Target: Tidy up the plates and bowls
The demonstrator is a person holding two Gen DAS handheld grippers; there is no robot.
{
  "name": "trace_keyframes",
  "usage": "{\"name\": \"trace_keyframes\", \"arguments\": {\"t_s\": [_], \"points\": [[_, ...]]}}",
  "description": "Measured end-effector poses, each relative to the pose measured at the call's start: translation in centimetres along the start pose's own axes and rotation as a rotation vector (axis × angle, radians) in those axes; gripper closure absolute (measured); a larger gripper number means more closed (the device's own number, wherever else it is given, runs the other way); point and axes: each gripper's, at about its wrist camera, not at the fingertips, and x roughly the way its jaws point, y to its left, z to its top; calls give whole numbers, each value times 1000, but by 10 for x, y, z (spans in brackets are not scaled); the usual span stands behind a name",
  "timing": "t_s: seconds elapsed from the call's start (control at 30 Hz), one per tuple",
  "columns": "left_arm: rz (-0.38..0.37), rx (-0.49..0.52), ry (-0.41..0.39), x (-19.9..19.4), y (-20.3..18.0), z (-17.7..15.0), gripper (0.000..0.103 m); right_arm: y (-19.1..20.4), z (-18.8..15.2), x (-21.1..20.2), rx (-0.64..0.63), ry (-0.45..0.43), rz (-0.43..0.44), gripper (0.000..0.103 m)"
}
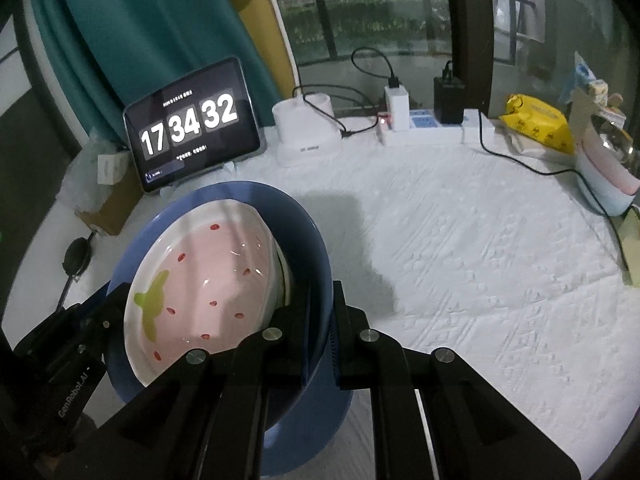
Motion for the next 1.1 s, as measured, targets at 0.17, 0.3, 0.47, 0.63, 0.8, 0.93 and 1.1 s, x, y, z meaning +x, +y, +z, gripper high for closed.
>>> {"name": "trace_keyframes", "arguments": {"t_s": [0.17, 0.3, 0.47, 0.63, 0.8, 0.93, 1.1], "points": [[-1, -5, 2, 3, 0, 2, 87, -4, 3, 6, 16, 18, 16, 92], [-1, 4, -10, 3, 0, 4, 84, -7, 3, 7, 15, 13, 21, 91], [10, -9, -23, 1, 1, 1, 81, -8, 4, 7, -5, -1, 7, 83], [33, -23, -26, -5, 4, -2, 65, -19, 4, 6, 16, 11, -9, 63], [46, -27, -24, -11, 3, -6, 55, -18, 0, -3, -3, -6, -18, 63], [64, -19, -27, -18, 1, -9, 54, -19, -3, -12, -8, -17, -18, 62], [105, -12, -51, -31, -7, -10, 53, -21, -8, -30, -13, -44, -21, 62]]}}
